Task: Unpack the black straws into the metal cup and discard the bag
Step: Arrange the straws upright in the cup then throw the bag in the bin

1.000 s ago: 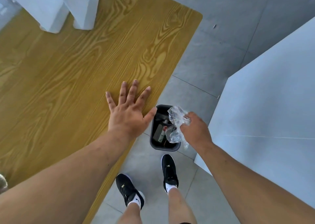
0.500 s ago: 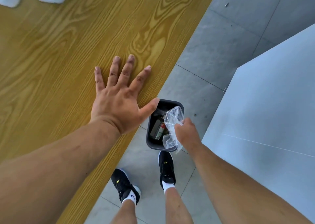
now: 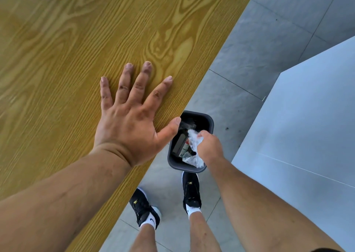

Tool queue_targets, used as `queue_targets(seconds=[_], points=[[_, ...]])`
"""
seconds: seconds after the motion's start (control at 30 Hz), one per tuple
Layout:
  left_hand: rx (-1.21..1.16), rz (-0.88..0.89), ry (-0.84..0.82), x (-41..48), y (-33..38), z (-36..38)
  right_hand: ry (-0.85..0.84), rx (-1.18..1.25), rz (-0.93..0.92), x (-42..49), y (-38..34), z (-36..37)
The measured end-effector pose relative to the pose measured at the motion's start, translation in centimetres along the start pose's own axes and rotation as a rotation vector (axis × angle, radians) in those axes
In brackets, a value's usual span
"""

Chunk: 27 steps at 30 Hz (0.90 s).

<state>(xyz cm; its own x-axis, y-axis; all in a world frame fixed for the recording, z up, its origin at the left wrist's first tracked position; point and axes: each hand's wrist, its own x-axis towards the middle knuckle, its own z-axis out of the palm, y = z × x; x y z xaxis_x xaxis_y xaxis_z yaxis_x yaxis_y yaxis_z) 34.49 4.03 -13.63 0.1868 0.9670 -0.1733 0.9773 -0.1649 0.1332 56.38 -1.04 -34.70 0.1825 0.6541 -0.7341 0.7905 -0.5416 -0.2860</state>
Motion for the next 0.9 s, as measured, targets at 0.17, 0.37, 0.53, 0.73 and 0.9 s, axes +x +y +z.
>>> queue_targets(seconds=[0.17,0.37,0.53,0.73,0.9], points=[[-0.007,-0.001,0.01,-0.1,0.0,0.0,0.041,-0.056,-0.029,0.5,-0.6,0.2],[-0.014,-0.008,0.008,-0.1,0.2,-0.2,0.044,-0.117,-0.037,0.9,-0.9,0.7],[-0.011,-0.004,0.005,0.0,0.2,-0.2,-0.005,-0.137,-0.16,1.1,-0.5,2.0],[-0.018,-0.006,0.004,-0.1,0.1,-0.2,-0.205,-0.27,-0.139,2.2,-0.5,3.4],[-0.025,-0.008,-0.002,0.0,0.2,-0.3,-0.286,-0.333,-0.155,3.2,-1.1,3.5]])
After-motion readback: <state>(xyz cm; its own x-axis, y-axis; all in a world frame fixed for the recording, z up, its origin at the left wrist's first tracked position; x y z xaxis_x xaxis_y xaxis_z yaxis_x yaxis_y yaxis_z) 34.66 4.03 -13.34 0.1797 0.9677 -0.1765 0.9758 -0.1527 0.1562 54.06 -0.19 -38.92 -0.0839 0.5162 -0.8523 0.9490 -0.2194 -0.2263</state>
